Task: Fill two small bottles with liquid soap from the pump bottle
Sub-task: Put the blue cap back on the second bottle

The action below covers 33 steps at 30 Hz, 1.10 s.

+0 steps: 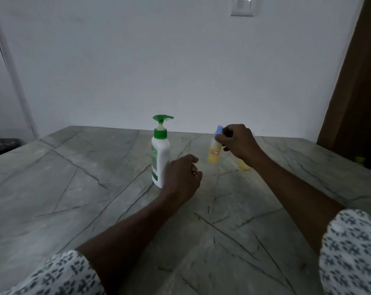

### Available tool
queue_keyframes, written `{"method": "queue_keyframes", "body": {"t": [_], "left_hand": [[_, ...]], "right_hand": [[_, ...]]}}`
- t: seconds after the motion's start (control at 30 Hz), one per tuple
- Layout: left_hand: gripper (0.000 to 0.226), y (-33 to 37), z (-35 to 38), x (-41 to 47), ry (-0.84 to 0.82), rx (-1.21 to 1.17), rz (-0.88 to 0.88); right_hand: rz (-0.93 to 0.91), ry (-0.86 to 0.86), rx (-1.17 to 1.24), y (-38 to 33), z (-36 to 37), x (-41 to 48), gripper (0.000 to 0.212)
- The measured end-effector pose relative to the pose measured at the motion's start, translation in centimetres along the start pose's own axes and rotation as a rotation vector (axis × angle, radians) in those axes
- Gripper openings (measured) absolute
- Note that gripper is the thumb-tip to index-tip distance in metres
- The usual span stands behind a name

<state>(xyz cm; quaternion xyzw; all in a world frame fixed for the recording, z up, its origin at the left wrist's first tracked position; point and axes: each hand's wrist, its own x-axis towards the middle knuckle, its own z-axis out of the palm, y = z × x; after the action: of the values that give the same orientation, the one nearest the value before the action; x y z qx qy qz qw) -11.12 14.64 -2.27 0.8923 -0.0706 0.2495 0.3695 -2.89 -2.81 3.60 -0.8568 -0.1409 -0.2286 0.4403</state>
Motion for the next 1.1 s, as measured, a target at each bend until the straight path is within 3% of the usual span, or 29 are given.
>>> {"method": "queue_keyframes", "body": {"t": [0.17, 0.3, 0.53, 0.97, 1.03, 1.1], "left_hand": [[0.015, 1.5, -1.0, -0.1, 0.167, -0.056, 0.118], [0.017, 2.3, -2.2, 0.1, 0.382, -0.093, 0.208], [0.015, 1.8, -2.0, 0.2, 0.299, -0.078, 0.127], [0.025, 1.2, -3.9, 0.6, 0.575, -0.159, 0.261], [0.015, 1.3, -4.4, 0.6, 0.625, -0.207, 0.237], [0.026, 1.2, -4.7, 0.6, 0.674, -0.248, 0.131]], "right_hand": [[0.040, -0.022, -0.058, 0.9, 2.1, 0.5, 0.035], [0.050, -0.037, -0.078, 1.5, 3.0, 0.5, 0.034], [0.072, -0.045, -0.078, 1.3, 3.4, 1.1, 0.033], [0.103, -0.090, -0.098, 1.9, 3.3, 0.7, 0.032], [0.120, -0.071, -0.108, 2.1, 3.2, 0.5, 0.038], [0.116, 0.040, -0.129, 1.9, 3.0, 0.3, 0.045]]}}
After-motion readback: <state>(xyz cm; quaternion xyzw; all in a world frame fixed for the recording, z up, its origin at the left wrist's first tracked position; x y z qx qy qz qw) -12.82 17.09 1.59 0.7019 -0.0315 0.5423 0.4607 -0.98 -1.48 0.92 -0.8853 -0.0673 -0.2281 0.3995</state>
